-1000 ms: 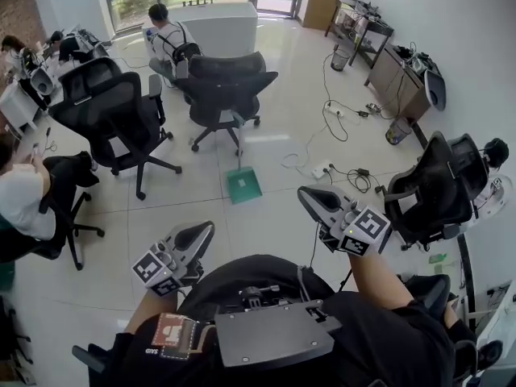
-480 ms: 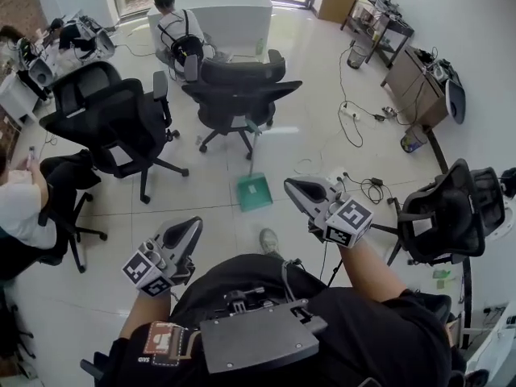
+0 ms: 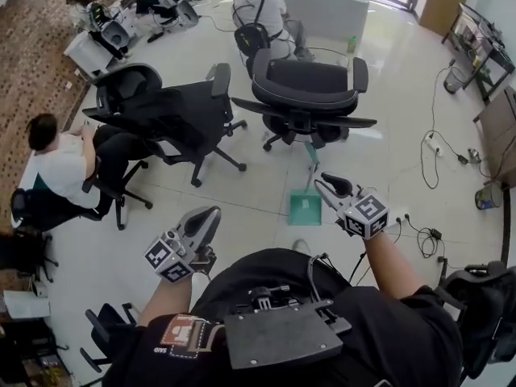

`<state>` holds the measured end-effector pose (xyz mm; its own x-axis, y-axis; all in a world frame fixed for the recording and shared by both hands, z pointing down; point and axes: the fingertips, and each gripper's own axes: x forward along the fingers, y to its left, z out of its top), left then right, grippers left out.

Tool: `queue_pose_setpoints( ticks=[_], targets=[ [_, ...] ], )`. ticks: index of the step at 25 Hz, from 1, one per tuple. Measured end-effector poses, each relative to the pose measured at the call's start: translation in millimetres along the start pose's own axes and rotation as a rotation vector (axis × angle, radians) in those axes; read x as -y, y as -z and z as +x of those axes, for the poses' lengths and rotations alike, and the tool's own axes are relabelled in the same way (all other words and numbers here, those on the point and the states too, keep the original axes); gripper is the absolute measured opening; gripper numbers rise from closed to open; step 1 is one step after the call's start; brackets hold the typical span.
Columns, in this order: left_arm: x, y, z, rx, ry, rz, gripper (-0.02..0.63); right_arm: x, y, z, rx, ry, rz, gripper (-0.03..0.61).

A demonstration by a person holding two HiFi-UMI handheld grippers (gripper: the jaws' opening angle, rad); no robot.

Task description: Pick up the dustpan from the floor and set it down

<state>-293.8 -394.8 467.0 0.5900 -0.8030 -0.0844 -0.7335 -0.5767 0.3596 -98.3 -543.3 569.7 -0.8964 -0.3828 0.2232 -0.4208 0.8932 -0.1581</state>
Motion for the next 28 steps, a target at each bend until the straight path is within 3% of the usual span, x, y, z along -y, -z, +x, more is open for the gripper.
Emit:
queue_pose_setpoints(
  ticks=[3,7,11,19,22,25,27,28],
  targets=[
    [-13.9,11.4,61.6,-0.049,-0.019,-0.026,0.017,84.2,29.9,18.1,-0.071,0.023,0.054,0.129],
    [-33.1,38.1,126.1,-0.15,0.012,-0.062,0.017,182.4,91.2,34.0,-0.175,0.133,0.154,0.168],
    [-84.7,68.1,167.5,-0.195,0.026,-0.083,0.017,256.0,160.5,88.4,-0.297,0.192,0.168,0.21],
    [-177.1,156.0,215.8,-0.304,0.082,-0.157,0.017,345.3,289.1,180.9,-0.446,0.258,0.175,0.254],
    [-215.1,182.3,212.0,-0.346,0.07,-0.183,0.017,364.3,334.9,234.5,-0.504,0.259,0.168,0.286],
    [-241.5,205.0,199.0,-0.365,0.046,-0.208,0.017,388.1,378.4,272.0,-0.556,0.314,0.185,0.308],
    [-250.2,215.4,186.9,-0.376,0.025,-0.215,0.017,399.9,409.9,285.8,-0.587,0.352,0.243,0.307],
    [-254.8,218.0,179.9,-0.384,0.013,-0.216,0.017,401.6,421.6,291.9,-0.605,0.363,0.261,0.278]
  ],
)
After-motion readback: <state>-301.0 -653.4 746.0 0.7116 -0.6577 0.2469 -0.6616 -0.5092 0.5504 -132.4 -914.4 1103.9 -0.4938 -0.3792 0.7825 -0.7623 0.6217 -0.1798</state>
